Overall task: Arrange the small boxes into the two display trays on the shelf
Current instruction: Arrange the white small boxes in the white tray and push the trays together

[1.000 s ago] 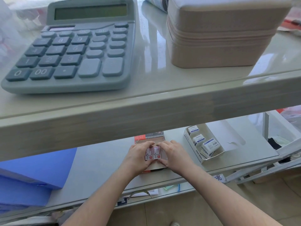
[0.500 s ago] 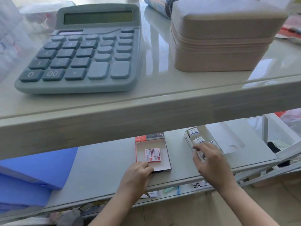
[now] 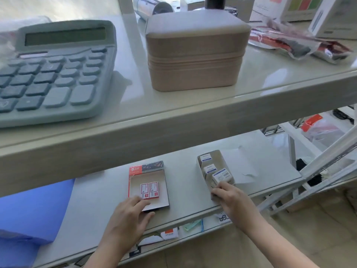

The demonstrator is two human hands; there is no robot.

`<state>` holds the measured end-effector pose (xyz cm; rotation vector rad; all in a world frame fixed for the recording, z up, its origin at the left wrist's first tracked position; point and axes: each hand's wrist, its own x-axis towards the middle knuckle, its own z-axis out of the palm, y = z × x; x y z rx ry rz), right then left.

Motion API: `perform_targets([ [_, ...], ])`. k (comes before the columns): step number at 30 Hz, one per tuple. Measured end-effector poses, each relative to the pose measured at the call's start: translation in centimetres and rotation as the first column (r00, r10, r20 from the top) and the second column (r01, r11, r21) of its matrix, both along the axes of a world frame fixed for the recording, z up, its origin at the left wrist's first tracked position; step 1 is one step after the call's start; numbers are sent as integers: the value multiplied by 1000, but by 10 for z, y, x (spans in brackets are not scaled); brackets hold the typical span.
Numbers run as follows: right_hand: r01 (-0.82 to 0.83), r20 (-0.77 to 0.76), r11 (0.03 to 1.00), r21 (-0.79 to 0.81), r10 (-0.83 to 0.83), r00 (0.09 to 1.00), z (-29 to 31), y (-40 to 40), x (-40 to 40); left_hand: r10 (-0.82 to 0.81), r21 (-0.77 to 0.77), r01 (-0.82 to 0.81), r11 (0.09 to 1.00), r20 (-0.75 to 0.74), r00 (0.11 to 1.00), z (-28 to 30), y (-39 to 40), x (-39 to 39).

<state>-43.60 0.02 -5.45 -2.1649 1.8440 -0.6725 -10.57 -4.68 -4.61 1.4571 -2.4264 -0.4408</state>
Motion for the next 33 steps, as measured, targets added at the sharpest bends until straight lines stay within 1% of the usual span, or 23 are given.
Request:
perform_targets([
  [4, -51, -25, 999, 16, 52, 998, 0, 8, 32, 17, -43, -22, 999, -113, 993, 25, 6, -27],
  [6, -86, -21, 994, 63, 88, 996, 7, 11, 44, 13, -31, -18, 999, -150, 989, 34, 6, -43],
  [8, -30, 55, 994, 104, 24, 998, 21, 10, 46, 6, -18, -9, 1000, -171, 985, 41, 6, -58],
  [9, 36, 96, 996, 83, -44, 994, 29, 7, 41, 4, -12, -6, 1000, -175, 985, 43, 6, -65],
  [11, 150, 92, 988, 19, -151, 984, 41, -5, 26, -12, -4, 11, 1000, -181, 983, 47, 6, -76],
  [12, 175, 48, 983, 45, -177, 983, 47, -12, 18, -21, -3, 21, 1000, -187, 982, 47, 5, -81],
  [13, 178, -19, 978, 113, -177, 984, 52, -19, 14, -27, 2, 28, 1000, -190, 981, 47, 5, -85],
  [15, 164, -168, 956, 243, -125, 978, 56, -31, 13, -34, 14, 37, 999, -192, 981, 48, 4, -93],
  [16, 157, -225, 950, 268, -97, 970, 56, -35, 17, -37, 17, 41, 999, -195, 980, 48, 3, -97],
  [21, 199, -438, 938, 284, -58, 897, 56, -46, 28, -53, 6, 56, 998, -194, 980, 47, -1, -117],
  [23, 204, -479, 933, 295, -40, 877, 58, -47, 29, -58, 12, 61, 998, -173, 983, 45, -4, -125],
  [25, 194, -481, 929, 316, -19, 877, 59, -50, 26, -70, 25, 74, 997, -141, 988, 44, -6, -134],
  [27, 163, -445, 931, 328, -1, 896, 62, -54, 18, -95, 38, 99, 994, -94, 991, 42, -7, -140],
  [30, 74, -328, 943, 326, 39, 944, 65, -56, 2, -107, 75, 110, 991, -41, 993, 38, -9, -143],
  [33, -32, -235, 939, 343, 119, 965, 58, -48, -8, -126, 83, 125, 989, 9, 992, 35, -12, -144],
])
